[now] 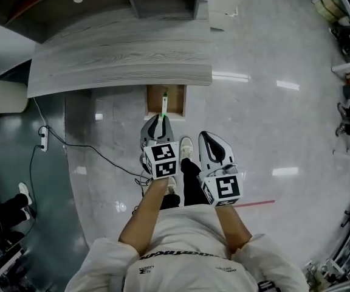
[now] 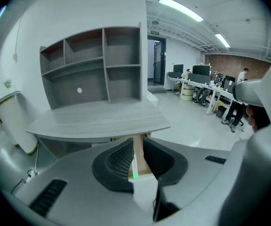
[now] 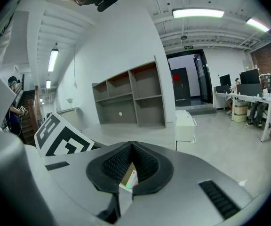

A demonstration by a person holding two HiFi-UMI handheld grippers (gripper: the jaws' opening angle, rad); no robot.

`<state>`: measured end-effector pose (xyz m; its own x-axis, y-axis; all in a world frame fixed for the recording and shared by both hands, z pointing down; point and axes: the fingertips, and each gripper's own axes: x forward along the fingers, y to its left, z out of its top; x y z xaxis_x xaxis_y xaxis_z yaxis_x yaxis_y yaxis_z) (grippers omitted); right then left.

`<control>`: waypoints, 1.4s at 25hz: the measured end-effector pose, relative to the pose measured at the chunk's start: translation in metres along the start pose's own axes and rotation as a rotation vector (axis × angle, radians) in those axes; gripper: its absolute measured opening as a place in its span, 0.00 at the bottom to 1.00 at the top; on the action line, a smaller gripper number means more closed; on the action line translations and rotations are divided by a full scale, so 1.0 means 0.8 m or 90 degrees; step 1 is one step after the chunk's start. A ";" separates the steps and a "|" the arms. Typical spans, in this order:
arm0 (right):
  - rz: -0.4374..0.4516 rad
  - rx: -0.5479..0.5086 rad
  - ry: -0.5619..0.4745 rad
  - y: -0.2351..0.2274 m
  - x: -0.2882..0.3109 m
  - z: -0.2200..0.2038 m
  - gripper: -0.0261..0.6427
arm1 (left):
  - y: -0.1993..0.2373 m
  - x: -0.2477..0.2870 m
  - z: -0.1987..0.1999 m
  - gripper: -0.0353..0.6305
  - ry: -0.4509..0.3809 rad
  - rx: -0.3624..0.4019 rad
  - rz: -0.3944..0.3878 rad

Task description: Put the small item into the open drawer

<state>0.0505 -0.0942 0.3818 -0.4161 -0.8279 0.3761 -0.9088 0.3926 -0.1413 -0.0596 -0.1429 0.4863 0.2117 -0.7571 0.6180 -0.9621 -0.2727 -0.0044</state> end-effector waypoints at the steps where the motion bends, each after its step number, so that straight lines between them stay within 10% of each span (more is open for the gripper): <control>1: 0.001 -0.001 -0.003 0.005 -0.005 0.005 0.08 | -0.002 -0.010 0.008 0.16 -0.011 0.001 -0.004; 35: 0.005 -0.072 -0.181 0.118 -0.215 0.182 0.08 | -0.051 -0.385 0.175 0.08 -0.322 0.077 -0.049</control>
<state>0.0321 0.0271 0.1706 -0.4298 -0.8972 0.1016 -0.9028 0.4286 -0.0345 -0.0614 0.0178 0.1861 0.3655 -0.9163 0.1636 -0.9204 -0.3821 -0.0833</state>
